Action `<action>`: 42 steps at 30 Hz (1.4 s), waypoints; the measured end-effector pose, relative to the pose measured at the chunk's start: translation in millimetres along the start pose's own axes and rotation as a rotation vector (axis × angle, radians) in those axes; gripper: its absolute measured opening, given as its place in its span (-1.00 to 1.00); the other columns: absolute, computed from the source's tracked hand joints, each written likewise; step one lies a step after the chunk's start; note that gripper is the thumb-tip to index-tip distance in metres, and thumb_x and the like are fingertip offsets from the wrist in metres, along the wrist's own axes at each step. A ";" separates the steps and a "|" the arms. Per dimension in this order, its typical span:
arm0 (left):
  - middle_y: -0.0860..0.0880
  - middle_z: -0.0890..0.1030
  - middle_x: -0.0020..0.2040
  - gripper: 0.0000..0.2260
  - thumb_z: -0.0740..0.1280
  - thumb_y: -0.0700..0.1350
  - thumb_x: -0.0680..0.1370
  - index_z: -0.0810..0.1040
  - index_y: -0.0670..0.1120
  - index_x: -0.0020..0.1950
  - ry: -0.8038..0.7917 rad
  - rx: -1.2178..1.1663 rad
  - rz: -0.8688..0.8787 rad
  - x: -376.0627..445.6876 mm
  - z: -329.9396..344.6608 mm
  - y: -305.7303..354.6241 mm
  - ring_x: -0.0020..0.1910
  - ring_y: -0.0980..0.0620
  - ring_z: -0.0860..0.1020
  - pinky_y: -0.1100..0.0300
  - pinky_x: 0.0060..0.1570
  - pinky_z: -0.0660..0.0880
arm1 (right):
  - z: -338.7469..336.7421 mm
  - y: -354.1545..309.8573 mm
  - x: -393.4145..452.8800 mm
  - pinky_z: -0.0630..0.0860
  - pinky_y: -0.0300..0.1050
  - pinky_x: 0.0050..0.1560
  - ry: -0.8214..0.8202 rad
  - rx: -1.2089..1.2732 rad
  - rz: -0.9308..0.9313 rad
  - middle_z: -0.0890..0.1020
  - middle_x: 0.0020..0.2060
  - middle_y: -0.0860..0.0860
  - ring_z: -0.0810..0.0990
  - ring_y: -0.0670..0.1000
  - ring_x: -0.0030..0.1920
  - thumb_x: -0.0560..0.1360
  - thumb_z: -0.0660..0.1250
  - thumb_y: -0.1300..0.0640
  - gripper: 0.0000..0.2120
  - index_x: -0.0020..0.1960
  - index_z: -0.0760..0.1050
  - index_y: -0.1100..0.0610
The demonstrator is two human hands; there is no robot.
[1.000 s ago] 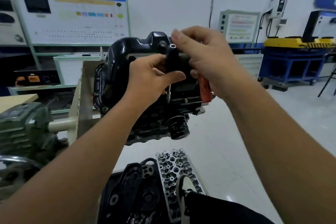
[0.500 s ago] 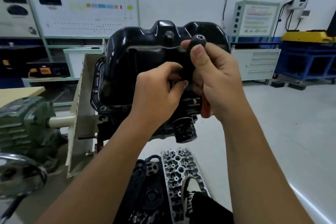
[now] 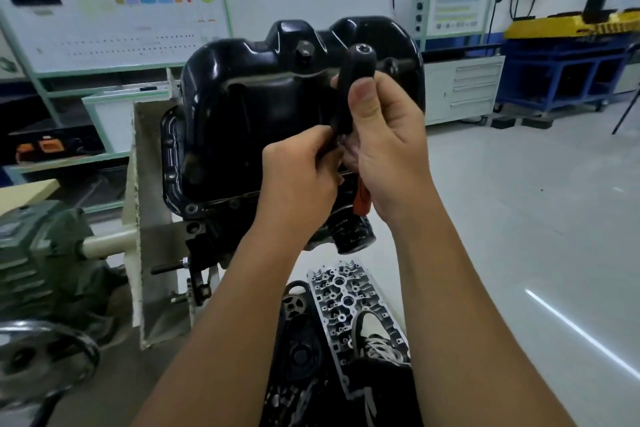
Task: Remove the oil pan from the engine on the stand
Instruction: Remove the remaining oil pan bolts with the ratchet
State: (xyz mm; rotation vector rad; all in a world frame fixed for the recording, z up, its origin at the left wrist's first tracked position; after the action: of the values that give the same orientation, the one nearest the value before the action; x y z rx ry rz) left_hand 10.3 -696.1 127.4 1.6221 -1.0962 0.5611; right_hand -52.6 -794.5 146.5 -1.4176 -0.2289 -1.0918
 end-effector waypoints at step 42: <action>-0.12 0.69 -0.23 -0.92 0.48 -0.15 0.54 0.71 -0.12 0.00 -0.141 -0.118 0.075 34.7 -24.3 9.7 -0.29 -0.22 0.62 -0.05 -0.27 0.58 | -24.4 -10.4 30.3 0.36 -0.33 -0.26 -0.267 -0.164 -0.180 0.47 -0.36 -0.22 0.43 -0.22 -0.36 0.68 0.22 0.10 -0.72 0.06 0.58 0.30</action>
State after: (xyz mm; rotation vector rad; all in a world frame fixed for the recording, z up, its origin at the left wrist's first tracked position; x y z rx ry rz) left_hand 22.2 -686.9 168.1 1.5409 -1.2752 0.4271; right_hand -55.3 -827.4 169.5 -1.7165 -0.4745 -1.0837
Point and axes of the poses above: each hand's wrist, its own x-axis towards the middle knuckle, its own z-axis out of the palm, y = z × x, the point moved 2 cm from there along x, towards the middle knuckle
